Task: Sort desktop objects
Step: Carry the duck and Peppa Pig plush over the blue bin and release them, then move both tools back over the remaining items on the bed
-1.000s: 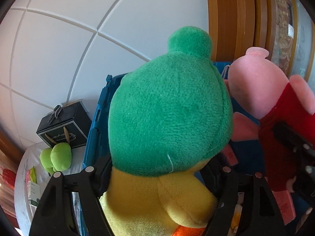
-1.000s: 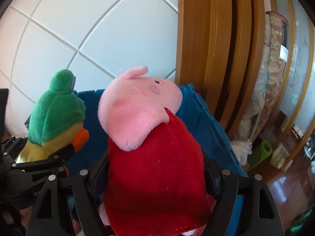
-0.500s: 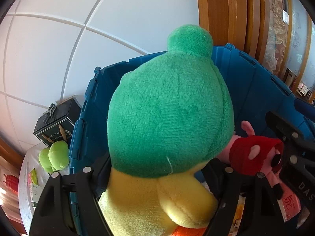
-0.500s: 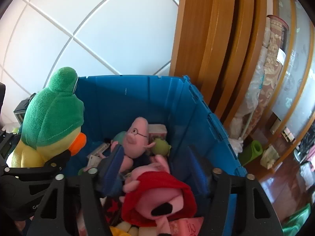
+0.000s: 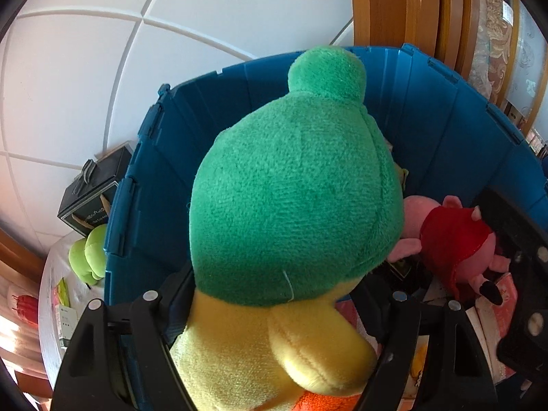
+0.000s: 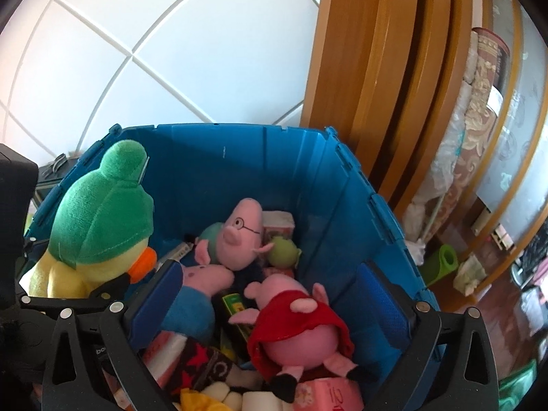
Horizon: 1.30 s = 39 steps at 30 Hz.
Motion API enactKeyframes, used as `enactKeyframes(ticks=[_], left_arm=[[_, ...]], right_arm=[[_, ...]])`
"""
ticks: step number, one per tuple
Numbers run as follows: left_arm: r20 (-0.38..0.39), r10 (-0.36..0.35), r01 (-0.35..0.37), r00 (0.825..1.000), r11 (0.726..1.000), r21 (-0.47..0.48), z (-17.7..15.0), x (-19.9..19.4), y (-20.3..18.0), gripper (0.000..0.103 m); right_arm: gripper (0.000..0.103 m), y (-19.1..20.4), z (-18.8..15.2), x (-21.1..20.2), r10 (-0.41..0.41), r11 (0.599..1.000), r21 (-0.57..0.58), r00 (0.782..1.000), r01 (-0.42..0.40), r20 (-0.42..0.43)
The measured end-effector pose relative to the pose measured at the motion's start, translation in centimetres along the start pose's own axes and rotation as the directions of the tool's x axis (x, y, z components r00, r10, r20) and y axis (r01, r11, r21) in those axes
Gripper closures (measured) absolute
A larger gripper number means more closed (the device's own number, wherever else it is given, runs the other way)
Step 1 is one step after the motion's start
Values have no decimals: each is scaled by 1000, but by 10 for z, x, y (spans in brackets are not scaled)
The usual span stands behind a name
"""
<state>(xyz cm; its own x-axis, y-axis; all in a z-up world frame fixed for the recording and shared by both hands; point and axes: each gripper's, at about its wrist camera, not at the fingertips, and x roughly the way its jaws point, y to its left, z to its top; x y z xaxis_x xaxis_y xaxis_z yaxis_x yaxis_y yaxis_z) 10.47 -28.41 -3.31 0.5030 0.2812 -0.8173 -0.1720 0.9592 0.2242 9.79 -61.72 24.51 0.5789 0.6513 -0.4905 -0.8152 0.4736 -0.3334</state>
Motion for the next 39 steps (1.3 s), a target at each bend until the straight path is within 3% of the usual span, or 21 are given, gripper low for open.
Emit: enactKeyframes(ticks=[5,9,14,18,21,24,27,31,39], left_arm=[[-167,-43,44,985,999,1,-7,26,-3,24],[-191,1,10,982,998,57,-13,31,-9,24],[-213,1,18,977,996,89,-15,31,-12,24],[-139,-53,62,989,996,64,-11,12,-7,24],[47,-43,40,998,998,50,-6,-22,-1,24],[169,-42,42,985,999,4,-5,-48,7,22],[157,-112,118,981,993,-27,-5,-57,14,21],[181,-125,131,976,991,-24,-9,-77,18,21],[246,-152,159,957,987,-10,-46,-132,32,21]], right_arm=[[0,1,0,5,3,1000,-4,1000,-3,-14],[0,3,-1,8,1,1000,-14,1000,-1,-29],[0,4,-1,7,8,1000,-15,1000,-8,-25],[0,2,-1,5,6,1000,-3,1000,-6,-12],[0,-1,0,2,10,1000,13,1000,-10,1],[0,-6,2,-3,39,998,45,999,-40,25],[0,-13,4,-12,66,994,78,996,-70,53],[0,-18,8,-34,113,987,104,989,-122,93],[0,-5,-6,-105,66,995,66,978,-81,199]])
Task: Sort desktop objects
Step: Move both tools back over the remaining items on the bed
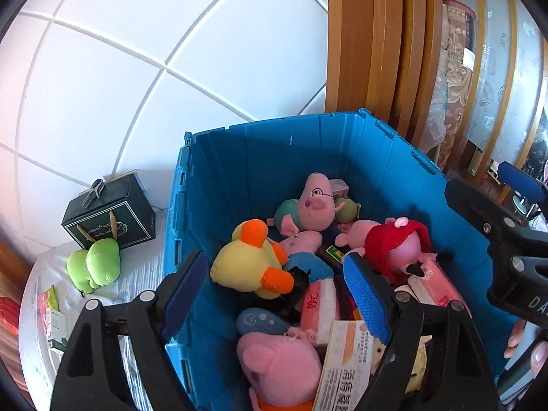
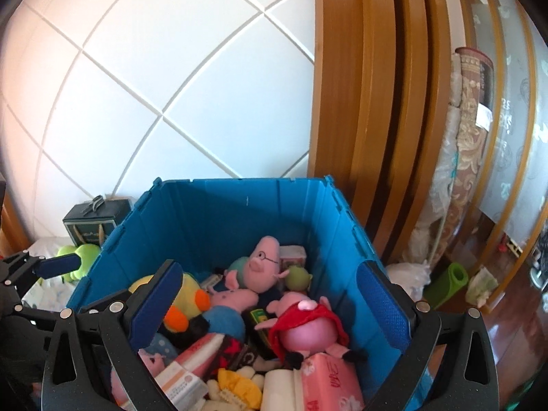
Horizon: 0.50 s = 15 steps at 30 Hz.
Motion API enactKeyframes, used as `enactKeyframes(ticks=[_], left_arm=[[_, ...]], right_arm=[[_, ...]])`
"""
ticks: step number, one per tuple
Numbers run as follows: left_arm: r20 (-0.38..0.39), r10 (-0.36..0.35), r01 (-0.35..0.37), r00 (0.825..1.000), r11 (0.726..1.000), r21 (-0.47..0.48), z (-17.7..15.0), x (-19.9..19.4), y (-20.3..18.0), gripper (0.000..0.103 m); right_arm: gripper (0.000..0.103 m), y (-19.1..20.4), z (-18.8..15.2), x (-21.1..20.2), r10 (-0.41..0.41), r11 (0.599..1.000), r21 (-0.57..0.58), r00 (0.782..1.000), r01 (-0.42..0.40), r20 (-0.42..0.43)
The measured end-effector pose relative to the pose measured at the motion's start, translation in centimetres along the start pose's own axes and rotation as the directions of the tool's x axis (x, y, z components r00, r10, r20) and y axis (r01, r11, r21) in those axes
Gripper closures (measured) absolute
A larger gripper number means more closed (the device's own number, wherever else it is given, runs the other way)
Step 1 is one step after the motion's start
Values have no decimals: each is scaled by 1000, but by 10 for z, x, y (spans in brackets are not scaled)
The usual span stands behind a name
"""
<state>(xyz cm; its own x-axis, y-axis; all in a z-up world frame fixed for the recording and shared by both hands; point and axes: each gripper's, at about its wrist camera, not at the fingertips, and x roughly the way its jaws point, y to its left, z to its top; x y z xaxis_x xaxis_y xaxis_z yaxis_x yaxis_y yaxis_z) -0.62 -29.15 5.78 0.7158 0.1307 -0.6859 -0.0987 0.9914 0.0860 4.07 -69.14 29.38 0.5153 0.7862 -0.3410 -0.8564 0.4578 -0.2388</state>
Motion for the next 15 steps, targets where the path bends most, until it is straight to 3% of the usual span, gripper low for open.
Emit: enactKeyframes(ticks=[7,15], left_arm=[[136,-11,11,991,1000,0,-30,-68,21,21],[203,36,-17,978,995,-93,-74,-108,94,21]], right_arm=[[0,37,-10,-76,25,999,-27,991,-22,128],[0,112,-21,-115,74,996,-62,980,-64,186]])
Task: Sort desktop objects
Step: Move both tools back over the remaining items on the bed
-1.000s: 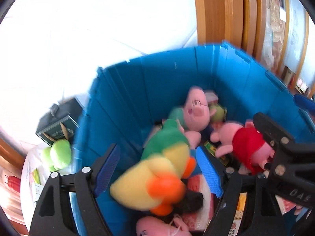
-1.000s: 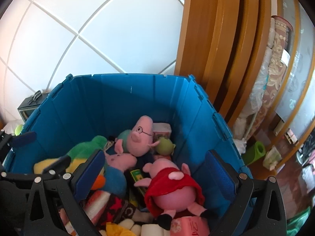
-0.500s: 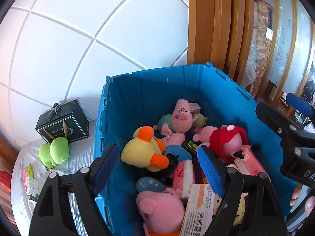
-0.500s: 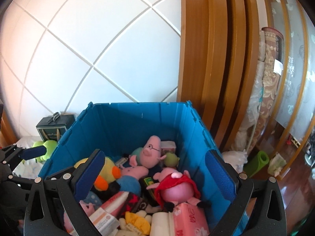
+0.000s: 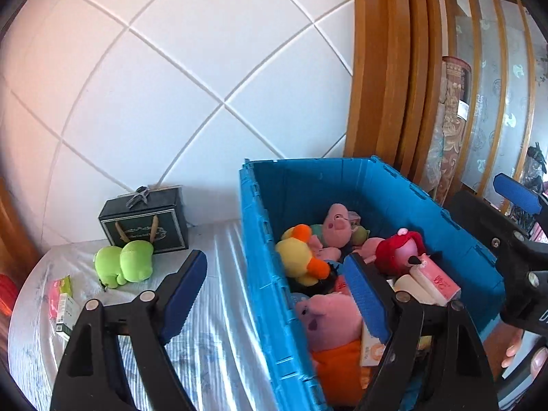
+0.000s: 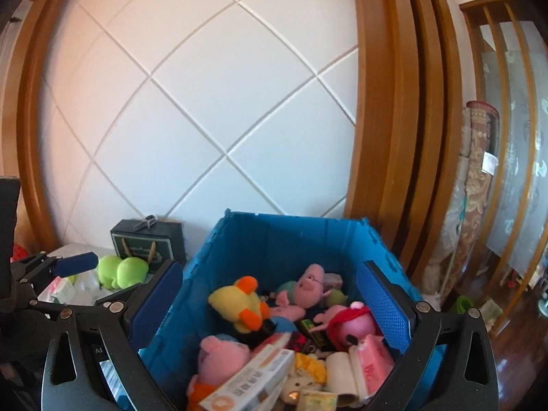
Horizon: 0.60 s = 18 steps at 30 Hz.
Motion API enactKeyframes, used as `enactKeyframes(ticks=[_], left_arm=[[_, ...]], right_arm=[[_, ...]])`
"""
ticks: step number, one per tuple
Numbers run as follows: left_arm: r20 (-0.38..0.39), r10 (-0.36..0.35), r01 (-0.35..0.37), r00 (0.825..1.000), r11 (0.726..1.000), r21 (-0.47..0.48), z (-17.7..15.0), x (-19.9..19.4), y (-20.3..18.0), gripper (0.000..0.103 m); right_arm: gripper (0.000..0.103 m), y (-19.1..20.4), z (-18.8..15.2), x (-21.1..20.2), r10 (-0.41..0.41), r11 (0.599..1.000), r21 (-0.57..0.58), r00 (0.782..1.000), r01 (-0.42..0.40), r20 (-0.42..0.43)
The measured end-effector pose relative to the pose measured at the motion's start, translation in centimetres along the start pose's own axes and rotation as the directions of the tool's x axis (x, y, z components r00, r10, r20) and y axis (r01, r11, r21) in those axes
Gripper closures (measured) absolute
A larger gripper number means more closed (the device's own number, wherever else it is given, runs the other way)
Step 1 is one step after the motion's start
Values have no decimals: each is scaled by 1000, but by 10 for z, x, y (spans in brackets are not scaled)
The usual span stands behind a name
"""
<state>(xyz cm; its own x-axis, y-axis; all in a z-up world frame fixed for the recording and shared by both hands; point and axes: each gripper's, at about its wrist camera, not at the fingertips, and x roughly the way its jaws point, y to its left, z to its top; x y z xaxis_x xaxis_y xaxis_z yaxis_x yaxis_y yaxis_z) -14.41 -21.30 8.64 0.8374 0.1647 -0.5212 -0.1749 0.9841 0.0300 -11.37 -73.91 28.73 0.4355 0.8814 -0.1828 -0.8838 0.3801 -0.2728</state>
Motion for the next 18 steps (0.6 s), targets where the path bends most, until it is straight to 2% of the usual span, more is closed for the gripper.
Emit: enactKeyframes(ticks=[6,9,12,15,18], left_arm=[[-20,106,-106,994,993,-48,-36,-9,89,21],[-79,154,-159,985,985,-67,-58,-6,144,21],[-145,198,-213,969,972,-95,-82,-2,206,21],[-215,200,-233,956,962,-143,-107,4,268,21],[-291,232,-288,928,943,-165,-132,13,328,21]], right_arm=[[0,86,-2,14,91,996,-16,996,-92,-23],[0,138,-2,28,142,989,-27,989,-144,-51],[0,192,-5,47,192,980,-41,978,-196,-86],[0,242,-9,71,225,972,-40,964,-233,-139],[0,285,-17,100,249,965,-35,947,-261,-203]])
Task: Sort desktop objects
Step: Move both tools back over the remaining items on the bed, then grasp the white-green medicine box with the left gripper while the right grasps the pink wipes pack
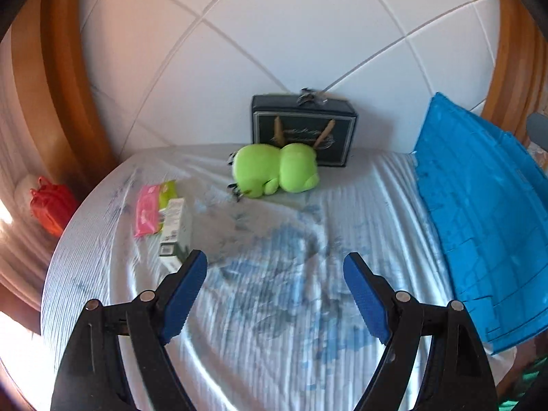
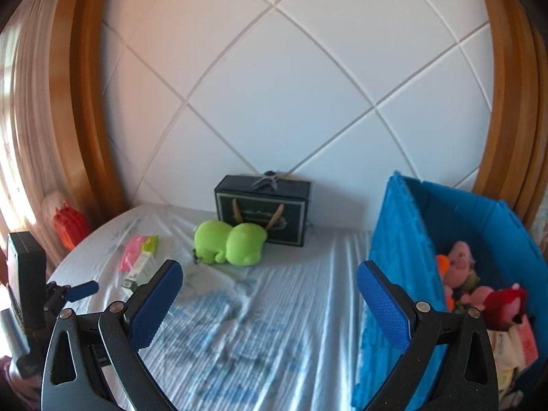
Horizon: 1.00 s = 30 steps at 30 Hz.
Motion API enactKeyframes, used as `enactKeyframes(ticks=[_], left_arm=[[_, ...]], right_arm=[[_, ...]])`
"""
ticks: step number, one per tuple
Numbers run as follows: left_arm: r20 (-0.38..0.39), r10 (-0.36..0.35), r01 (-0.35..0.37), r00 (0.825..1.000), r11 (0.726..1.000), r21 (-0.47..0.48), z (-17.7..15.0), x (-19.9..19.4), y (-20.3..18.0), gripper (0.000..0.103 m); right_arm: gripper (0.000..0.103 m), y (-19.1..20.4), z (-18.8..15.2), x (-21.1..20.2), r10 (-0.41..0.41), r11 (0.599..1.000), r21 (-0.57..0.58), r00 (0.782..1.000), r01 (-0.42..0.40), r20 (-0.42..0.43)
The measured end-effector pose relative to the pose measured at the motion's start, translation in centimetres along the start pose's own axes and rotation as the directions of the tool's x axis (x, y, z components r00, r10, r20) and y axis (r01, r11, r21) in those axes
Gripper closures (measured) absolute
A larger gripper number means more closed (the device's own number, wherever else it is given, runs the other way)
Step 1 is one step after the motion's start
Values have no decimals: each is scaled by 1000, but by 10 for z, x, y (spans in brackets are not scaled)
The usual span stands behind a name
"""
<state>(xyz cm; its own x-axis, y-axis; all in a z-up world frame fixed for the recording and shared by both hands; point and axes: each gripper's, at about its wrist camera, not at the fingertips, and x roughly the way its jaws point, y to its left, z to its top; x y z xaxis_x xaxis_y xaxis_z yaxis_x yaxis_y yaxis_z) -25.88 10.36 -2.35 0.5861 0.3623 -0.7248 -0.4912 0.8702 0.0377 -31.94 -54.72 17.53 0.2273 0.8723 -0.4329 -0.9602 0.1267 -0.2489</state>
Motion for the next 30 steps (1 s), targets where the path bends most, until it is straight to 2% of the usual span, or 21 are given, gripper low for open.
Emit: enactKeyframes(ticks=[5,11,20,26,28,29,30], left_arm=[[-98,74,-82,992,994,-70,-10,49,81,21],[-188,94,-124,978,980,-155,-16,113,144,21],[-277,117,-166,954,973,-161,9,221,161,21],[-344,85,-139,935,981,-135,4,274,154,22],[-364,89,-145,927,981,-127,-2,286,154,46],[-379,97,-158,920,979,-132,-6,289,157,64],[-391,97,-166,915,975,-146,-9,290,161,67]], right_arm=[[0,43,-9,67,19,1000,-21,992,-21,-127],[0,53,-28,146,26,999,-11,964,-30,-263],[0,52,-56,252,38,999,-5,910,-44,-413],[0,63,-73,308,51,998,-7,873,-63,-485],[0,71,-79,323,62,997,-11,859,-78,-508],[0,76,-81,329,66,996,-12,852,-84,-519],[0,82,-83,335,71,996,-11,847,-90,-527]])
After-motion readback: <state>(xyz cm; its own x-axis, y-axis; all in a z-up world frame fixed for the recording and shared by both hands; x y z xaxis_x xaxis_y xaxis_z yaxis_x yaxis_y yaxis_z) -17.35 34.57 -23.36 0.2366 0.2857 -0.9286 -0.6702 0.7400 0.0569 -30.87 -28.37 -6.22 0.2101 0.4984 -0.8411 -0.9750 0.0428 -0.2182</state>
